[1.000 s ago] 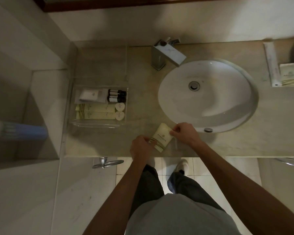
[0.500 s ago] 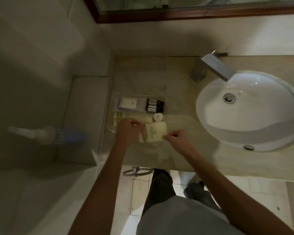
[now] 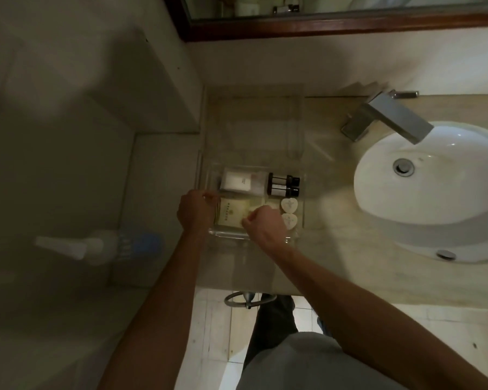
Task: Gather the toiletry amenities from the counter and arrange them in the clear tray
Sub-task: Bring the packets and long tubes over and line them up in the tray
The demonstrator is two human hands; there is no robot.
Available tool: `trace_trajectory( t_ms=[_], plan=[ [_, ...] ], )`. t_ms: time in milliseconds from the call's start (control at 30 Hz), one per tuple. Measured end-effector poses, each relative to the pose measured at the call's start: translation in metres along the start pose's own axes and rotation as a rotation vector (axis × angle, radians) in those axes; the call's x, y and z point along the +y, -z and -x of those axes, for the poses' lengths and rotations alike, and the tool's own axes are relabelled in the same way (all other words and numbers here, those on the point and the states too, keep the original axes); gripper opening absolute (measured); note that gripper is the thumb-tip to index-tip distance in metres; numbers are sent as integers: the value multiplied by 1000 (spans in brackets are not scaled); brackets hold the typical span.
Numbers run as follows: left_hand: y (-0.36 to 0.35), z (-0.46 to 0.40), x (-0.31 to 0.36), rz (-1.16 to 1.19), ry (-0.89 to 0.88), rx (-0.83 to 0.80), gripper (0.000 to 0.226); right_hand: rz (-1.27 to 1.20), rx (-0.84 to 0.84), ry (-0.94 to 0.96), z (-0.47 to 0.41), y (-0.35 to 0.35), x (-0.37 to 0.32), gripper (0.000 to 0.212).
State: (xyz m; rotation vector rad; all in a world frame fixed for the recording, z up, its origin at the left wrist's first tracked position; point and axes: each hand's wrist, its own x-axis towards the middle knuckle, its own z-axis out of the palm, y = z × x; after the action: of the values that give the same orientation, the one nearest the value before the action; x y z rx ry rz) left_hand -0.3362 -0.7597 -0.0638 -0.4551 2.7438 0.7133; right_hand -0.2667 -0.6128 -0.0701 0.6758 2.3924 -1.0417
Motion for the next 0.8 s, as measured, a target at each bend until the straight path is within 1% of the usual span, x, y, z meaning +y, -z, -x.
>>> trace_trajectory(
  t_ms=[67, 167, 267, 367, 433, 533, 667, 800],
  plan=[
    [-1, -1, -3, -17, -2, 21, 16, 15, -2, 20, 0, -6, -2, 23],
    [0, 1, -2, -38, -34, 42, 15, 6, -4, 46, 2, -2, -3, 23],
    [2, 8, 9, -18, -70, 136, 14, -10, 13, 68, 4, 15, 7, 26],
    [-8, 22, 44, -5, -189, 181, 22, -30, 87, 69, 9, 52, 29, 32],
    [-25, 38, 83, 42, -295, 148, 25, -45, 163, 23, 11, 87, 55, 36],
    [-62, 73, 155, 78, -409, 58, 27, -67, 328, -84, 19, 155, 108, 33],
    [-125, 133, 247, 130, -573, -114, 28, -128, 488, -217, 34, 252, 202, 32],
    [-188, 201, 325, 119, -697, -228, 24, -253, 612, -356, 53, 336, 305, 28]
  ],
)
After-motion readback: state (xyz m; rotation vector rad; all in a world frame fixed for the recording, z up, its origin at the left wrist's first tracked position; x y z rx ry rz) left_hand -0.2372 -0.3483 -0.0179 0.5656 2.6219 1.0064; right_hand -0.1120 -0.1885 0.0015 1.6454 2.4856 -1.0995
